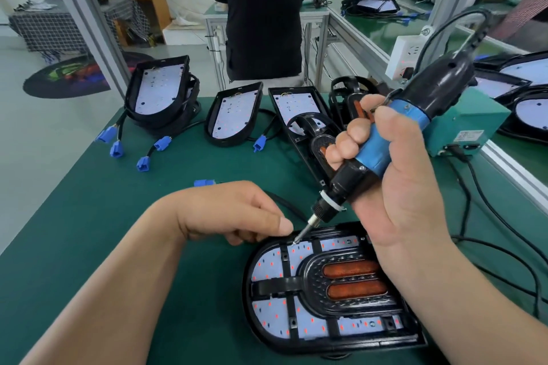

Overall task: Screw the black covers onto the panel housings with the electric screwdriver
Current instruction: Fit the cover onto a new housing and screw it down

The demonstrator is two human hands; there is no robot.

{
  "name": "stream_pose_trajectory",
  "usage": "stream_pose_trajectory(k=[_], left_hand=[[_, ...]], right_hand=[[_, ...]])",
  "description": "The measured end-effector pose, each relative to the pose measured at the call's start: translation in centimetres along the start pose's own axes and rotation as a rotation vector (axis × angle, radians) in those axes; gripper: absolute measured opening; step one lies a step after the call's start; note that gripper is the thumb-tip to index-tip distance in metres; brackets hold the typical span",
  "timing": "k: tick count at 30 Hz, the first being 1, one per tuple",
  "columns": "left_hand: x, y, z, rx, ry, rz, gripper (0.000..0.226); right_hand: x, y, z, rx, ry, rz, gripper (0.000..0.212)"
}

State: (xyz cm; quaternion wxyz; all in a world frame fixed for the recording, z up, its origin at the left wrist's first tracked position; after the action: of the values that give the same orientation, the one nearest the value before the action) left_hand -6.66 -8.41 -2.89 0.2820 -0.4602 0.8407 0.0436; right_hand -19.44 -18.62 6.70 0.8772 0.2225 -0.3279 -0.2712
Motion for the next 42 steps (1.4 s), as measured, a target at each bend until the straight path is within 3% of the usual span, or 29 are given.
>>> stream_pose_trajectory(k=[5,10,14,23,30,36,42], left_hand=[[-0.1,0.0,-0.2,0.026,0.016,-0.011,0.029],[0.3,0.1,0.2,-0.025,0.038,-0.009,0.034],[0.3,0.5,-0.3,-0.033,0.066,0.019,0.018],[0.1,1.2,-1.1,0.012,0.1,0.044,0.045],[0.0,1.0,-1.2,0.012,0.084,0.006,0.039],[-0.1,0.6,-0.9,0.041,0.032,-0.047,0.03],[0.2,1.0,-1.4,0.093,0.027,-0.045,0.045]], right_hand=[[0.0,0.6,-0.1,-0.051,0.009,0.053,0.017],[0.1,1.0,-0.5,-0.102,0.028,0.07,0.024],[0.2,1.3,-0.7,-0.13,0.039,0.09,0.022],[0.2,2.3,-1.3,-0.211,0.063,0.17,0.024],[0.1,2.5,-1.4,-0.241,0.071,0.211,0.028],[0.1,4.5,-2.2,-0.234,0.121,0.361,0.042],[0.0,5.4,-3.6,-0.148,0.223,0.426,0.039]])
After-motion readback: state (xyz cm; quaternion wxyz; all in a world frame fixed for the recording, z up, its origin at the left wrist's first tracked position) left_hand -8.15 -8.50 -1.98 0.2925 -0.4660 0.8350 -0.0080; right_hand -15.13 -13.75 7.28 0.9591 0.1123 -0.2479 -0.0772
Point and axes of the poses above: each hand's wrist, its own x-axis towards the middle knuckle, its own y-axis out of the palm, z = x × y, the point moved 10 cm from there along x, towards the middle knuckle, and after that the axes turned 15 degrees about z, right-handed, at the moved point
